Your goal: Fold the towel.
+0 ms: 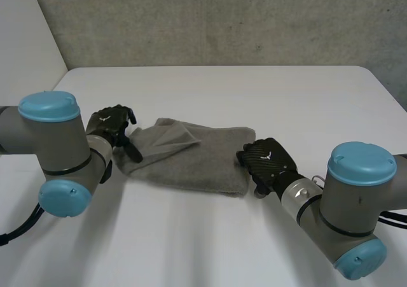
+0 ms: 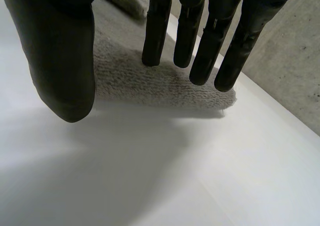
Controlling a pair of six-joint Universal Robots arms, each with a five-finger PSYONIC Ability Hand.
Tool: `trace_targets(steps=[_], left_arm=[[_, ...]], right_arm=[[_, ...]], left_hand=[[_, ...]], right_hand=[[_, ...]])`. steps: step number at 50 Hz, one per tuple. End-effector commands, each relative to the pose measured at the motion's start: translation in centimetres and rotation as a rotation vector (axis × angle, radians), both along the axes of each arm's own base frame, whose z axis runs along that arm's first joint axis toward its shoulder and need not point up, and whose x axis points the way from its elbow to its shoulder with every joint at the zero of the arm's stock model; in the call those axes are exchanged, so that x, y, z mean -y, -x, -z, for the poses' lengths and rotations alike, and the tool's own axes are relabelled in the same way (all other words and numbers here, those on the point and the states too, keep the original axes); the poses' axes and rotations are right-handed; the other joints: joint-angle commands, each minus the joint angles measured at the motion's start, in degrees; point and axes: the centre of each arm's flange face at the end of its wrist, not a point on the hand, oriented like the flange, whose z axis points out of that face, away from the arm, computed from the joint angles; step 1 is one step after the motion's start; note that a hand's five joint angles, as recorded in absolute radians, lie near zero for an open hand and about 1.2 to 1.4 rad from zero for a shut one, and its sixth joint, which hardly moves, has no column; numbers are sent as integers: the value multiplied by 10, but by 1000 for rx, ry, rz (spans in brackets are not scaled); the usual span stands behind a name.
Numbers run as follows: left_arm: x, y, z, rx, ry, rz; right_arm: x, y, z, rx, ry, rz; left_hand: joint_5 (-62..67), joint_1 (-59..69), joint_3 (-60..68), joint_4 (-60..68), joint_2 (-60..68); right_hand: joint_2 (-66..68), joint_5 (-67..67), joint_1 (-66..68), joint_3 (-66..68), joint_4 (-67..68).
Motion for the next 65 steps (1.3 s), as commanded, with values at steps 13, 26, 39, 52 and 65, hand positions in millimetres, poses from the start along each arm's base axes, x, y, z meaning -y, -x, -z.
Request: trace_targets(steps=[13,26,39,52,65], left_arm=[[-9,22,3,-35,8,171],[14,37,13,-50,50,197],[54,10,1,-20,160,-135],[25,5,3,-9,83,-33],[-26,7,-8,5,37,216]], right_arm=[[-29,-15,-10,57,-36,-71],[-31,-22,8,49,-65,-90],[-30,-24,8,54,-43,-92],[-30,-24,7,58,-34,-92],[-27,-22,8,47,-21,-61]], left_hand=[[-27,-43,-38,-40,-36],[-18,-35,-30,-32,-28],[-20,-36,-32,-33,-29],[-27,-43,-38,-40,-36],[-11,-28,-23,-25,-21]], right_hand=[[-141,-147,-144,-143,-143],[-124,-130,-128,-126,-126],[-60,-66,-64,-62,-62],[-42,-48,-45,-44,-44],[42,36,39,40,40]])
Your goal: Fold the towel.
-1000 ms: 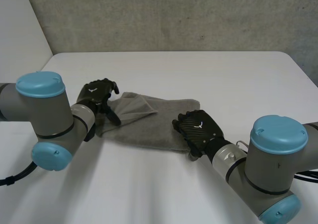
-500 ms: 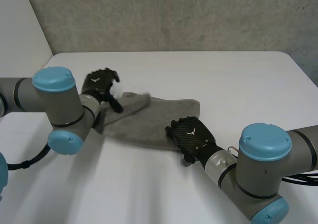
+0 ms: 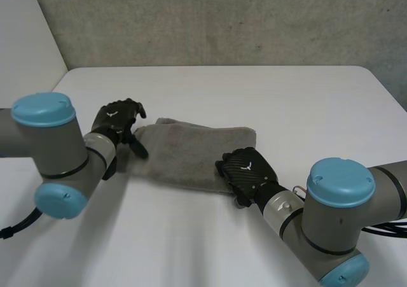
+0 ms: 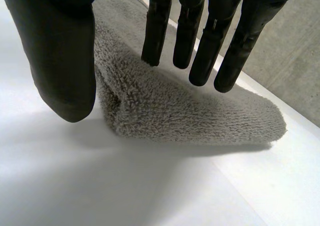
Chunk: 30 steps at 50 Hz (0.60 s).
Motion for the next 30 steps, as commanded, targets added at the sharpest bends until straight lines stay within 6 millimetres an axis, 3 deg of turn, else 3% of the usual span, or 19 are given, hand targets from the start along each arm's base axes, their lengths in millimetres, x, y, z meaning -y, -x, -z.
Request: trace_targets(steps=[1,7,23,30], left_arm=[[-20,-3,1,69,-3,105],[-19,-23,9,166,-1,91],[-18,-23,8,154,16,82],[-20,-24,4,132,18,74]], right_arm=[[1,1,2,-6,0,12],[3,1,4,-18,8,13],[11,0,11,-20,64,27],[15,0,12,-31,105,22]], left_hand=[[-10,-26,-21,-23,-18],[-11,-28,-23,-24,-20],[-20,-36,-32,-33,-29],[-22,-38,-33,-34,-30]], right_hand=[[42,38,41,41,41],[67,63,66,66,66],[75,72,75,75,75],[257,254,257,256,257]])
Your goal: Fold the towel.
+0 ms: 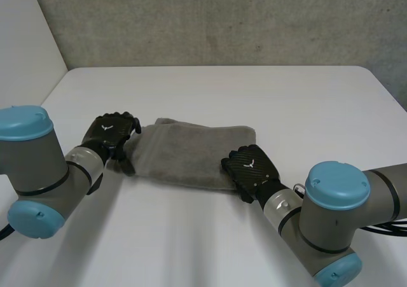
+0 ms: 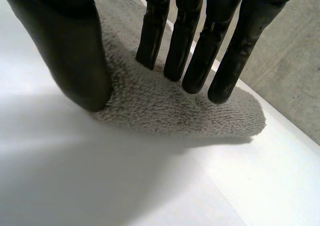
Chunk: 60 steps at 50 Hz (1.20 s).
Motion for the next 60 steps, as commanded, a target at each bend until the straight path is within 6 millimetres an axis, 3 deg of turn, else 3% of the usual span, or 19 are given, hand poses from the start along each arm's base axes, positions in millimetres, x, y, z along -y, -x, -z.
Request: trace_targets(steps=[1,8,10,16,19,29,36,41,43,44,46,47,48,49,51,52,54,57,60], left_arm=[[-2,-1,-4,-27,1,-8],[-4,-2,-7,-40,15,-8],[-5,-1,-6,-39,13,-2],[-9,0,-9,-39,19,3],[-9,-1,-14,-43,32,2],[-9,-2,-28,-66,67,-5],[-5,-1,-48,-118,109,-13],[-2,3,-63,-165,138,-12],[-1,4,-67,-181,146,-10],[1,5,-71,-199,154,-10],[3,7,-76,-214,161,-9],[4,8,-80,-230,169,-9],[4,8,-80,-230,169,-9],[5,10,-84,-243,174,-6],[5,12,-88,-261,180,-4],[6,13,-90,-275,182,-5],[6,13,-92,-287,181,-6],[7,13,-92,-308,172,-12],[7,13,-92,-317,167,-14]], right_arm=[[3,0,0,-10,31,-3],[4,-1,1,-10,33,-5],[3,-1,2,-14,29,-9],[1,1,-1,-20,20,-12],[5,12,-8,-36,3,7],[37,84,-21,-208,-7,55],[42,102,-34,-325,18,43],[43,88,-55,-330,63,8],[26,54,-71,-282,117,-85],[26,54,-71,-282,117,-86],[3,16,-85,-220,157,-179],[2,16,-85,-220,157,-180],[-10,-2,-91,-195,176,-222],[-10,-2,-91,-194,177,-222],[-37,-34,-87,-180,187,-306],[-37,-35,-87,-180,187,-307],[-67,-63,-78,-183,192,-391],[-89,-78,-62,-195,176,-447],[-95,-83,-54,-201,166,-465]], left_hand=[[-22,-38,-33,-34,-30],[-18,-35,-30,-31,-27],[-13,-30,-25,-26,-22],[-13,-30,-25,-26,-22],[-18,-35,-30,-31,-27],[-25,-42,-37,-38,-34],[-25,-42,-37,-38,-34],[-27,-43,-38,-39,-35],[-27,-43,-38,-39,-35],[-27,-43,-38,-39,-35],[-27,-43,-38,-39,-35],[-27,-43,-38,-39,-35],[-27,-43,-38,-39,-35],[-27,-43,-38,-39,-35],[-25,-42,-37,-38,-34],[-27,-43,-38,-39,-35],[-25,-42,-37,-38,-34],[-25,-42,-37,-38,-34],[-25,-42,-37,-38,-34]], right_hand=[[94,107,96,100,101],[138,151,139,144,144],[245,258,246,251,252],[266,278,267,271,272],[266,278,267,271,272],[266,278,267,271,272],[266,278,267,271,272],[266,278,267,271,272],[266,278,267,271,272],[266,278,267,271,272],[266,278,267,271,272],[266,278,267,271,272],[266,278,267,271,272],[266,278,267,271,272],[266,278,267,271,272],[266,278,267,271,272],[266,278,267,271,272],[266,278,267,271,272],[266,278,267,271,272]])
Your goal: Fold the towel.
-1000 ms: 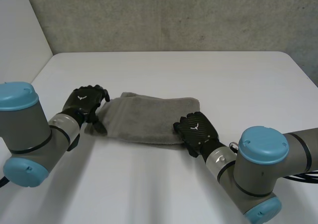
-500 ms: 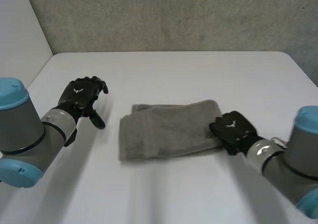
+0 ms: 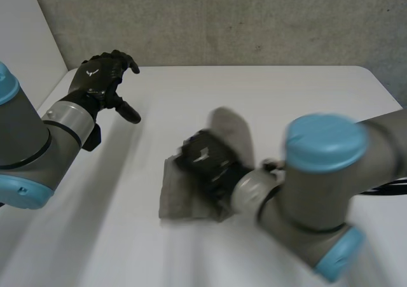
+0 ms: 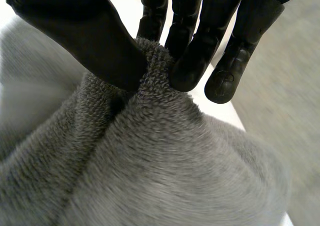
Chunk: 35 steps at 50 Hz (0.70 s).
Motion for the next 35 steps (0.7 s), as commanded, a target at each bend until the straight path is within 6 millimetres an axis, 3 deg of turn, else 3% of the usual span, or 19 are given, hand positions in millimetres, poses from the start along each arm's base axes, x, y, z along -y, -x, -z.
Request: trace_targets(steps=[1,3,4,5,6,7,11,13,16,20,24,26,27,29,32,35], left_arm=[[1,0,-1,-31,-11,-2],[2,0,2,-28,-18,-3],[2,0,2,-28,-18,-3],[2,0,4,-27,-23,-3],[3,-1,5,-26,-26,-6],[3,-1,5,-26,-26,-6],[4,0,8,-24,-31,-5],[4,0,10,-23,-38,-5],[3,2,14,-20,-47,-1],[1,4,18,-17,-61,8],[-14,20,22,-9,-77,63],[-19,25,24,-7,-81,78],[-25,29,25,-4,-87,95],[-31,34,27,-1,-94,113],[-45,44,38,21,-136,152],[-59,49,50,51,-180,179]], right_arm=[[-38,-30,32,-41,-34,-97],[-38,-32,36,-42,-50,-95],[-38,-32,38,-38,-66,-87],[-37,-32,38,-28,-91,-71],[-37,-32,38,-28,-91,-71],[-35,-29,37,-11,-120,-48],[-34,-27,27,37,-172,-22],[-35,-22,13,82,-204,-2],[-32,-17,9,96,-217,20],[-4,7,-4,143,-255,125],[9,20,-14,188,-287,188],[32,35,-20,234,-319,265],[32,35,-20,234,-319,266],[57,54,-20,251,-363,361],[73,67,-19,270,-405,427],[77,69,-15,281,-433,446]], left_hand=[[-25,-42,-37,-38,-33],[-27,-43,-38,-39,-35],[-27,-43,-38,-39,-35],[-27,-43,-38,-39,-35],[-27,-43,-38,-39,-35],[-27,-43,-38,-39,-35],[-25,-42,-37,-38,-33],[-27,-43,-38,-39,-35],[-27,-43,-38,-39,-35],[-27,-43,-38,-39,-35],[-25,-42,-37,-38,-33],[-27,-43,-38,-39,-35],[-25,-42,-37,-38,-33],[-27,-43,-38,-39,-35],[-27,-43,-38,-39,-35],[-27,-43,-38,-39,-35]], right_hand=[[68,36,45,37,30],[68,36,45,37,30],[-26,-59,-49,-58,-64],[-254,-286,-276,-285,-291],[-256,-288,-279,-287,-294],[-462,-495,-485,-494,-500],[-530,-563,-553,-562,-568],[-632,-664,-655,-663,-670],[-632,-664,-655,-663,-670],[-632,-664,-655,-663,-670],[-632,-664,-655,-663,-670],[-632,-664,-655,-663,-670],[-632,-664,-655,-663,-670],[-632,-664,-655,-663,-670],[-632,-664,-655,-663,-670],[-632,-664,-655,-663,-670]])
